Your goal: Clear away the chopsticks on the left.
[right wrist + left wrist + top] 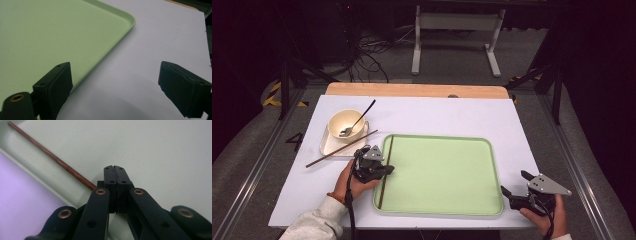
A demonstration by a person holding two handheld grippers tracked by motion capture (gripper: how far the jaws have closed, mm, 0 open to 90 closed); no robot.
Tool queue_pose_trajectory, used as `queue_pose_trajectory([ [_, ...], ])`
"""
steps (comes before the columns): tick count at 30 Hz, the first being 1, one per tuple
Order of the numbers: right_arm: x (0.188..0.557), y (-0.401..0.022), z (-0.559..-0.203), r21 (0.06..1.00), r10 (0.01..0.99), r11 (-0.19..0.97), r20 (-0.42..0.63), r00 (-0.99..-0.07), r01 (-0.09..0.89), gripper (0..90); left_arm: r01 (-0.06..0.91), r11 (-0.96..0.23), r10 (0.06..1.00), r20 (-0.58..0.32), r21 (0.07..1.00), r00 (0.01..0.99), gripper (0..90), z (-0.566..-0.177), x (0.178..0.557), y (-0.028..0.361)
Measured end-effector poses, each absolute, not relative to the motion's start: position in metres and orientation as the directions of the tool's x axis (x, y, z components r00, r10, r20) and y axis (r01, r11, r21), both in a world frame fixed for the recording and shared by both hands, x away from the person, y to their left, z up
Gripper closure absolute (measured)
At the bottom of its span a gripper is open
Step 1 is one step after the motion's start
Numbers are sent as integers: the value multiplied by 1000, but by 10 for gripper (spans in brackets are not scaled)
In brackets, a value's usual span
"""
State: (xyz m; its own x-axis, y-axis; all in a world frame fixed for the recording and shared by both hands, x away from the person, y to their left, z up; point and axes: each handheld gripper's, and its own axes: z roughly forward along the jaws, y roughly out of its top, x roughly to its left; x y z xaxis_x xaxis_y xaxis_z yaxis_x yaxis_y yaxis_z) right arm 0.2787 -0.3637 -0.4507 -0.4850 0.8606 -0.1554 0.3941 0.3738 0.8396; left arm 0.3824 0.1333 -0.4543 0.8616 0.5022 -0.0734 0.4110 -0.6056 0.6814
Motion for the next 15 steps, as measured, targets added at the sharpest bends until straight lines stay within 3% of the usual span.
queue_pose_trajectory([
  [15,278,-362,-450,834,850,391,-166,-499,388,123,309,-622,481,40,719,876,859,-450,378,136],
])
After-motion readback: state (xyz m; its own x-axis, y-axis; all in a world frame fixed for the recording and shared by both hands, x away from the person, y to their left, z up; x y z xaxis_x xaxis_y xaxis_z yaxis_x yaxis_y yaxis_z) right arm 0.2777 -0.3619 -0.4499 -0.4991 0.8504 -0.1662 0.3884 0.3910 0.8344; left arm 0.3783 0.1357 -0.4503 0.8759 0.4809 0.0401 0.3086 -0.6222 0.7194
